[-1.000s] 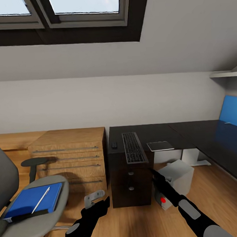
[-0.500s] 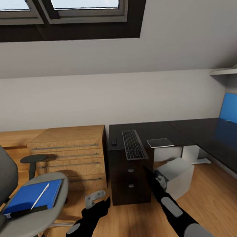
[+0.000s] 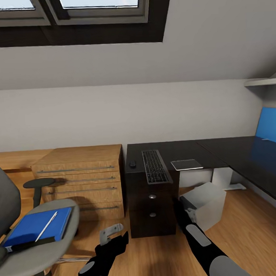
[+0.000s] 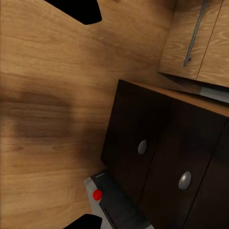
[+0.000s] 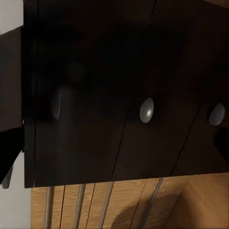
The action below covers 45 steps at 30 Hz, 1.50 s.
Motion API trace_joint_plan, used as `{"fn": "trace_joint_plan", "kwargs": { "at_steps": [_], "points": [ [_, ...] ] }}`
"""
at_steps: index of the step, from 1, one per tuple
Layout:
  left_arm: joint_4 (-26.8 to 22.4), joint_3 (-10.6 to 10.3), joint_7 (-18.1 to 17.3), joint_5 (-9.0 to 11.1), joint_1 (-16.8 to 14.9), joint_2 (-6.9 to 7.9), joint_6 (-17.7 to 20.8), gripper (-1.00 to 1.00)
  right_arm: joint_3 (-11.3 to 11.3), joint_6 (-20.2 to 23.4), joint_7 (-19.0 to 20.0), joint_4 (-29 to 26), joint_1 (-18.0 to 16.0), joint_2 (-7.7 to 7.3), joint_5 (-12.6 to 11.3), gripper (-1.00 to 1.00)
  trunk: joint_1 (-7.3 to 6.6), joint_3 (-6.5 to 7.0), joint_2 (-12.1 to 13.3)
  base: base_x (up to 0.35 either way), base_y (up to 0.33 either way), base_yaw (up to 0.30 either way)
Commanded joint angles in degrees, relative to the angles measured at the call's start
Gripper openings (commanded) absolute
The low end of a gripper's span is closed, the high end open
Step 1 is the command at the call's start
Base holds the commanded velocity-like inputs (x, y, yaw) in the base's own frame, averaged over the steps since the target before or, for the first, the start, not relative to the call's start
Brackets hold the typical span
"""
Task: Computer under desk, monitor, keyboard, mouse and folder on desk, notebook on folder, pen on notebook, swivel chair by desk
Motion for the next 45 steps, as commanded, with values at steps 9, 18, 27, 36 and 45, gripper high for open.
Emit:
{"fn": "trace_joint_plan", "kwargs": {
  "at_steps": [9, 18, 27, 36, 45],
  "points": [
    [-0.06, 0.02, 0.05, 0.74, -0.05, 0.18, 0.15, 1.0, 0.54, 3.97, 6.04, -0.1, -0.07, 0.12, -1.09, 1.0, -0.01, -0.06, -0.03, 0.0, 0.0, 0.0],
    [0.02, -0.02, 0.07, 0.68, -0.07, 0.18, 0.15, 1.0, 0.38, 12.15, 7.04, -0.1, -0.07, 0.15, -1.12, 1.0, -0.01, -0.06, -0.03, 0.0, 0.0, 0.0],
    [0.03, -0.05, -0.08, 0.54, -0.05, 0.14, 0.15, 1.0, 0.46, 12.25, 9.32, -0.18, -0.07, 0.15, -0.99, 1.0, -0.01, -0.06, -0.03, 0.0, 0.0, 0.0],
    [0.03, -0.1, 0.07, 0.42, -0.05, 0.09, 0.15, 1.0, 0.42, 12.21, 10.12, -0.19, -0.06, 0.08, -0.98, 1.0, -1.76, 1.37, 3.18, 0.0, 0.0, 0.0],
    [0.03, -0.1, 0.01, 0.49, -0.07, 0.09, 0.15, 1.0, 0.36, 12.18, 10.15, -0.19, -0.04, 0.06, -0.98, 1.0, -3.74, 2.99, 6.79, 0.0, 0.0, 0.0]
  ]
}}
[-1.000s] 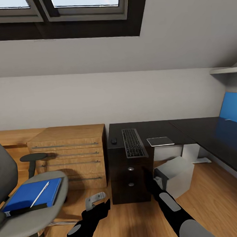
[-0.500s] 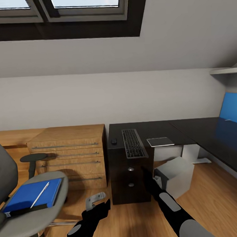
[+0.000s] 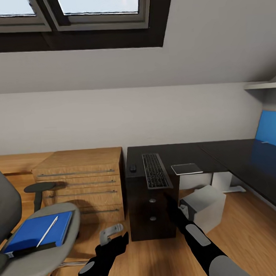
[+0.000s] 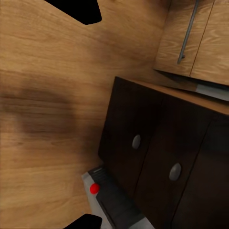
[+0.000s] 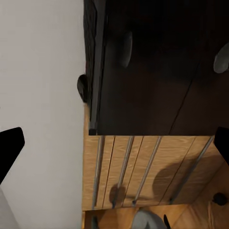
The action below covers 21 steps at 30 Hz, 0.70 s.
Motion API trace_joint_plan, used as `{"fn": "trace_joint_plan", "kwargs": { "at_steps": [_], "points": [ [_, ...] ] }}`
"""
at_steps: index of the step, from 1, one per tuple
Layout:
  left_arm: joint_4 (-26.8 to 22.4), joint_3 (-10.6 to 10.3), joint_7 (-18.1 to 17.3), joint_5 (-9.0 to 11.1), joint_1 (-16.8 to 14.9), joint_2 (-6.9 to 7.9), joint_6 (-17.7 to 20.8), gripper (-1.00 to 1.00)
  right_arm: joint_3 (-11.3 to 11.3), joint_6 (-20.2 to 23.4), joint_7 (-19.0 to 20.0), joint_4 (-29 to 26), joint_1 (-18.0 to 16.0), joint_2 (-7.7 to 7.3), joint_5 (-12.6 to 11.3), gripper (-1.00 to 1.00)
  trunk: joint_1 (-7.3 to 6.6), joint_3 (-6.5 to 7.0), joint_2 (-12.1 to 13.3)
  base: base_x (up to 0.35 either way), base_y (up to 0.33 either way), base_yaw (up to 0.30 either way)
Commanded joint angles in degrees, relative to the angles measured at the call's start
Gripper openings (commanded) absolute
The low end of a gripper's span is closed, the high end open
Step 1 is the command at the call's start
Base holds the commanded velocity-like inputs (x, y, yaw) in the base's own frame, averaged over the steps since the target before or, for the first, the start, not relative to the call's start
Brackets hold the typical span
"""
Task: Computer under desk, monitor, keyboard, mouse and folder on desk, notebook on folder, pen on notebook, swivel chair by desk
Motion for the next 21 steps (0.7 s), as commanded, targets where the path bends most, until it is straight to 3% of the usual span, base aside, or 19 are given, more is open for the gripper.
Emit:
{"fn": "trace_joint_plan", "kwargs": {
  "at_steps": [1, 12, 21],
  "points": [
    [-0.08, -0.11, 0.42, 0.27, -0.06, 0.05, 0.13, 1.0, 0.12, 0.14, 0.18, 0.04, -0.05, -0.02, -0.6, 1.0, -0.23, 0.12, 0.38, 0.0, 0.0, 0.0],
    [-0.08, -0.11, 0.51, 0.27, -0.05, 0.05, 0.13, 1.0, 0.05, 0.12, 0.18, 0.04, -0.05, -0.08, -0.52, 1.0, -2.65, 2.1, 4.79, 0.0, 0.0, 0.0],
    [-0.08, -0.11, 0.42, 0.32, -0.05, 0.05, 0.13, 1.0, -0.05, 0.07, 0.1, 0.09, -0.05, -0.11, -0.49, 1.0, -2.65, 2.1, 4.79, 0.0, 0.0, 0.0]
  ]
}}
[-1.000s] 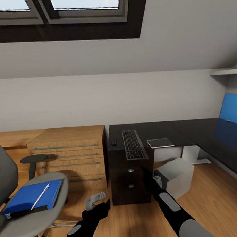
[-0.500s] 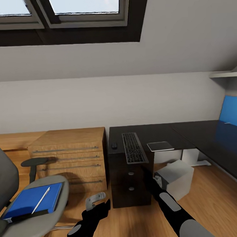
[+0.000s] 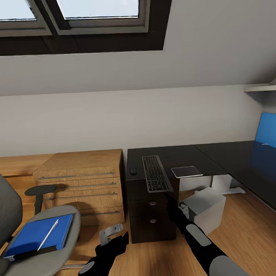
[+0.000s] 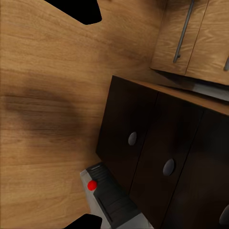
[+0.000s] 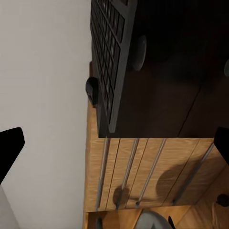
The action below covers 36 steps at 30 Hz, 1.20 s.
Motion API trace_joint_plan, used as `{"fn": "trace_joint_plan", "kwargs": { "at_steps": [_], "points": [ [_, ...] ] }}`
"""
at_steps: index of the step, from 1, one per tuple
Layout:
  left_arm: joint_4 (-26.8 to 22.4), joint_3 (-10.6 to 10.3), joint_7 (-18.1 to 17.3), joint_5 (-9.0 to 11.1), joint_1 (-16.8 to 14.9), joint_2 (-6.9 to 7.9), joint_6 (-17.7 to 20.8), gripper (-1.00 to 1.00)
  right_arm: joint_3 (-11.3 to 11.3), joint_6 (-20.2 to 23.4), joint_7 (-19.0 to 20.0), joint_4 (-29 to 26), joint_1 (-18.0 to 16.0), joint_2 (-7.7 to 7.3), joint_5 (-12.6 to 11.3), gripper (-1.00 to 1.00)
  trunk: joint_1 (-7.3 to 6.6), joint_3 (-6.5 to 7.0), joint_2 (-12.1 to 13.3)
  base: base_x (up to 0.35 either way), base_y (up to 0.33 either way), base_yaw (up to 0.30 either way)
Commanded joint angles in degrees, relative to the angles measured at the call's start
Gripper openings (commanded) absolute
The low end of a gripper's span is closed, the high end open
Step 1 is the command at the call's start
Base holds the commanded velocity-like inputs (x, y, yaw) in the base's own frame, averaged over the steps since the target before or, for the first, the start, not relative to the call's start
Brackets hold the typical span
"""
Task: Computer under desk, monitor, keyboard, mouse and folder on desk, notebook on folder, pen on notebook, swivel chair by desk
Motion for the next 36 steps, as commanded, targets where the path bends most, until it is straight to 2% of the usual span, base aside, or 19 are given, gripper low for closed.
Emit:
{"fn": "trace_joint_plan", "kwargs": {
  "at_steps": [1, 8, 11, 19, 25, 36],
  "points": [
    [-0.08, -0.11, 0.41, 0.24, -0.07, 0.05, 0.13, 1.0, 0.13, 0.1, 0.18, 0.05, -0.04, -0.02, -0.57, 1.0, -0.01, -0.06, -0.03, 0.0, 0.0, 0.0],
    [-0.08, -0.47, 0.6, 0.18, -0.09, 0.08, 0.07, 1.0, 0.15, 0.06, 0.17, 0.07, -0.05, -0.02, -0.53, 1.0, -0.01, -0.06, -0.03, 0.039, 0.0, 0.0],
    [-0.08, -2.06, 0.7, 0.17, -0.07, 0.16, 0.05, 1.0, 0.1, 0.05, 0.17, 0.08, -0.06, -0.02, -0.53, 1.0, -0.01, -0.06, -0.03, 0.189, 0.0, 0.0],
    [-0.08, -3.48, 0.77, 0.16, -0.08, 0.13, 0.04, 1.0, -0.34, -0.03, 0.17, 0.16, -0.06, -0.02, -0.53, 1.0, -0.01, -0.06, -0.03, 0.066, 0.0, 0.0],
    [0.28, -3.68, 0.76, 0.2, -0.08, 0.13, 0.04, 1.0, -2.08, -0.02, 0.15, 0.16, -0.05, -0.02, -0.46, 1.0, -0.01, -0.06, -0.03, 0.208, -0.005, 0.0],
    [0.53, -3.63, 0.72, 0.03, -0.08, 0.2, 0.04, 1.0, -2.37, -0.04, 0.08, 0.23, -0.05, -0.02, -0.44, 1.0, -0.01, -0.06, -0.03, 0.07, -0.001, 0.0]
  ]
}}
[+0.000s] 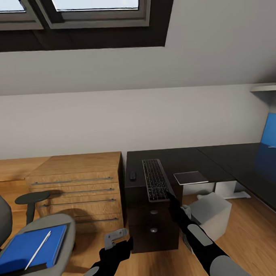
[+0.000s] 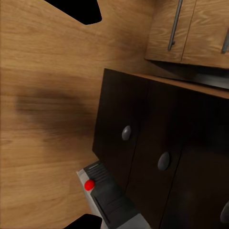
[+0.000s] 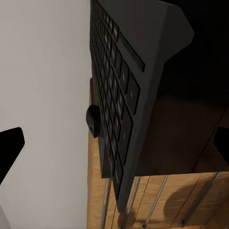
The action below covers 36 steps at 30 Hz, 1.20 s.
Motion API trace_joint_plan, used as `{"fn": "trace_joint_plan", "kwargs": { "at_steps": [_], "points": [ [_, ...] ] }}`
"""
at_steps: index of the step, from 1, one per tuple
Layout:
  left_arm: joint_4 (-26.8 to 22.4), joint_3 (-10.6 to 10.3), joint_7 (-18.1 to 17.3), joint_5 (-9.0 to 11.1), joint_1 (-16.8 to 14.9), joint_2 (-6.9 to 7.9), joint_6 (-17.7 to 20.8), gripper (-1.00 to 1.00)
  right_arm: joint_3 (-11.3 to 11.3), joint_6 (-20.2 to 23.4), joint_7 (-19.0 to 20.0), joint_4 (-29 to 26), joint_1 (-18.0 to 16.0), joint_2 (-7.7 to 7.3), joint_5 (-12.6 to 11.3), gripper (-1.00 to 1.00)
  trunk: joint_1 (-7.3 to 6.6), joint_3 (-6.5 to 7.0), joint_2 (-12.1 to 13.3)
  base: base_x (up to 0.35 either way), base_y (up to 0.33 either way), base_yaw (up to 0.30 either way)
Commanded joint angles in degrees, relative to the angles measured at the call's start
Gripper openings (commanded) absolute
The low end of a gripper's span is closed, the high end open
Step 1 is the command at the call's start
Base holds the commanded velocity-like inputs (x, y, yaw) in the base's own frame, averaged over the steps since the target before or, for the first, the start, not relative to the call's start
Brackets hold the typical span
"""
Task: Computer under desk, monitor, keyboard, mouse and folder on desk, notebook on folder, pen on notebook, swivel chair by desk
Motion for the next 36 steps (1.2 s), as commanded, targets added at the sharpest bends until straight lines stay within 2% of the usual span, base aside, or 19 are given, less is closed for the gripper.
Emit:
{"fn": "trace_joint_plan", "kwargs": {
  "at_steps": [1, 9, 21, 29, 36],
  "points": [
    [-0.08, -0.11, 0.38, 0.24, -0.07, 0.05, 0.13, 1.0, 0.13, 0.14, 0.18, 0.04, -0.05, -0.02, -0.6, 1.0, 0.0, -0.06, -0.03, 0.03, 0.0, 0.0],
    [-0.36, 0.11, 0.27, 0.21, -0.06, 0.1, 0.13, 1.0, 0.12, 0.14, 0.18, 0.06, -0.04, -0.02, -0.6, 1.0, 0.0, -0.06, -0.03, 0.006, 0.0, 0.0],
    [-0.43, 0.23, 0.36, 0.21, -0.07, -0.02, 0.13, 1.0, 0.14, 0.14, 0.1, 0.06, -0.05, -0.02, -0.6, 1.0, 2.63, -2.22, -4.84, 0.0, 0.0, 0.0],
    [-0.31, 0.29, 0.28, 0.21, -0.05, 0.2, 0.13, 1.0, 0.16, 0.14, 0.09, 0.06, -0.06, -0.02, -0.6, 1.0, 2.63, -2.22, -4.84, 0.008, 0.001, 0.0],
    [-0.21, 0.25, 0.26, 0.18, -0.08, 0.24, 0.13, 1.0, 0.2, 0.14, 0.09, 0.06, -0.03, 0.01, -0.6, 1.0, 2.63, -2.22, -4.84, 0.152, 0.04, 0.0]
  ]
}}
